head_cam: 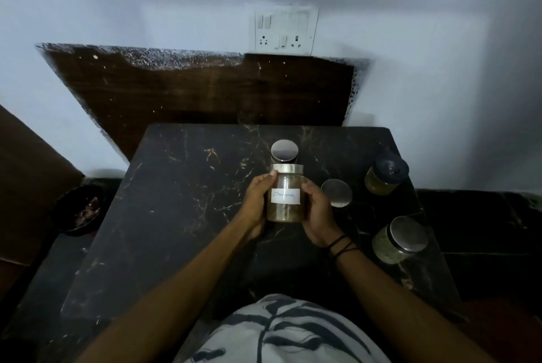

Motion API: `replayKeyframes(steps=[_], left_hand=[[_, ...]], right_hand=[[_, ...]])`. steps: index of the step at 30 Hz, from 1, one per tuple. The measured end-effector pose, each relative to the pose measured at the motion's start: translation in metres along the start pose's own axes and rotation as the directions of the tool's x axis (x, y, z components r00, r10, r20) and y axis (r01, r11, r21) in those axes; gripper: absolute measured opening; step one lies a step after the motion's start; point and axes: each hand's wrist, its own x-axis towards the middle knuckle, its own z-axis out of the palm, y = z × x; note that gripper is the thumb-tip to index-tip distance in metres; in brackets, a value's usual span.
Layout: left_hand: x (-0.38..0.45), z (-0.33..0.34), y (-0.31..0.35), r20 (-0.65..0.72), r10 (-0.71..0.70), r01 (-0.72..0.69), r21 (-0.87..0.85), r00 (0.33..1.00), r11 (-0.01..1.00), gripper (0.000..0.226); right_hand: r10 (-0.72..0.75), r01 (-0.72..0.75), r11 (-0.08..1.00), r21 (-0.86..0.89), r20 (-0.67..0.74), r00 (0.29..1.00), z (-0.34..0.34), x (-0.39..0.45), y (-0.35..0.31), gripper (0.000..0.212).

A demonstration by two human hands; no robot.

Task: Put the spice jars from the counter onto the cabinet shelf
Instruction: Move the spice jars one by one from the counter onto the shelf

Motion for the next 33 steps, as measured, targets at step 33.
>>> replayKeyframes(steps=[33], left_hand=[[-0.046, 0.151, 0.441, 0.208, 0.834, -0.855, 0.021, 0.511, 0.519, 0.028]], right_hand=[[-0.880, 0.907, 0.378, -0.187, 0.230, 0.415, 0.211, -0.027, -0.413, 0.043]])
